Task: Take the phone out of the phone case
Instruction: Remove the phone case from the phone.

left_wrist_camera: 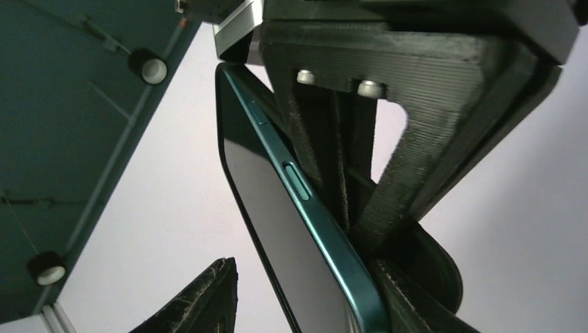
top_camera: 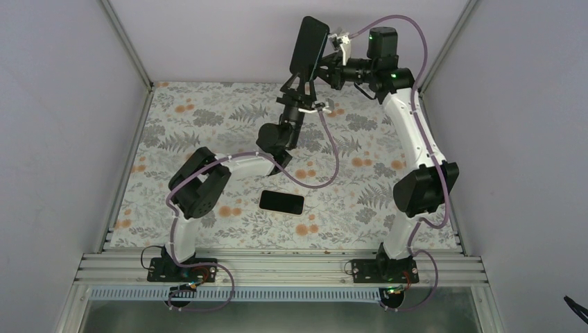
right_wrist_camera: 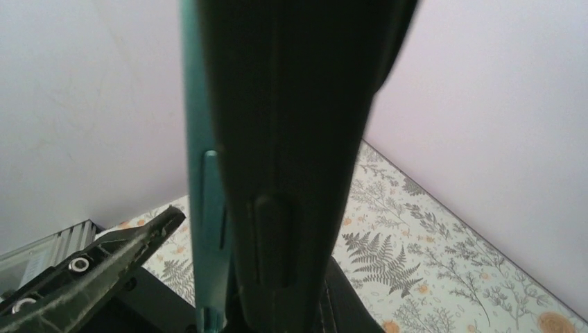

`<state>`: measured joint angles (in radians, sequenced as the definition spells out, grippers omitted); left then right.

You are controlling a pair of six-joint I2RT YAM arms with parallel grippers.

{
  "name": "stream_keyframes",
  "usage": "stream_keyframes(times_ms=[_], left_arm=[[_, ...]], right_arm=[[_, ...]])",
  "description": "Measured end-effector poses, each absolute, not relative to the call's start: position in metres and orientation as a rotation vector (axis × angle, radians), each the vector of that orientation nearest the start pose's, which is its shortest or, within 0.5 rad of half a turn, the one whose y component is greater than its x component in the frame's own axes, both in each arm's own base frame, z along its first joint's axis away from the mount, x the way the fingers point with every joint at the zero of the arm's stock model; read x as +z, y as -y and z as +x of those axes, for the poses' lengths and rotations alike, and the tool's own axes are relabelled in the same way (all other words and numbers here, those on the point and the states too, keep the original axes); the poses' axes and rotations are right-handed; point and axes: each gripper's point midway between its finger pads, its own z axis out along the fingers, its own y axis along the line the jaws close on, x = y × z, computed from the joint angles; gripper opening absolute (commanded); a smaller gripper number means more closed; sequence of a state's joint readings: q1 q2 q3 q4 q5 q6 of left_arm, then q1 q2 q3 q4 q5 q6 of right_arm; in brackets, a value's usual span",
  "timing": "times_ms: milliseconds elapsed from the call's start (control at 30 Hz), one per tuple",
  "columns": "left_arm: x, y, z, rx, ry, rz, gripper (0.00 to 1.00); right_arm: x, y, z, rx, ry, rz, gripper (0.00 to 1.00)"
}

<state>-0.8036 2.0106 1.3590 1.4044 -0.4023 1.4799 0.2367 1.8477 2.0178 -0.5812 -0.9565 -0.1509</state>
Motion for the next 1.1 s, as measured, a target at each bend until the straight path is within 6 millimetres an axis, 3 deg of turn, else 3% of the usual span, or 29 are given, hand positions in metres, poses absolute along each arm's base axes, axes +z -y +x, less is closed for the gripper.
stream_keyframes(times_ms=[367, 700, 967, 1100], left_arm=[[0.378, 0.350, 0.429, 0.831, -0.669, 0.641, 0.29], [0.379, 0.352, 0.428, 0.803, -0.656, 0.636, 0.14], [0.370, 0.346, 0.423, 0.750, -0.712, 0.693, 0.05], [0.379, 0.340, 0.416, 0.737, -0.724, 0.710, 0.02]], right_arm=[[0.370, -0.244, 0.442, 0.985, -1.730, -1.011, 0.03], [0.372, -0.243, 0.441, 0.958, -1.711, -1.043, 0.03], [0.360, -0.241, 0.442, 0.948, -1.767, -1.002, 0.03], [0.368, -0.244, 0.436, 0.946, -1.755, -1.005, 0.03]])
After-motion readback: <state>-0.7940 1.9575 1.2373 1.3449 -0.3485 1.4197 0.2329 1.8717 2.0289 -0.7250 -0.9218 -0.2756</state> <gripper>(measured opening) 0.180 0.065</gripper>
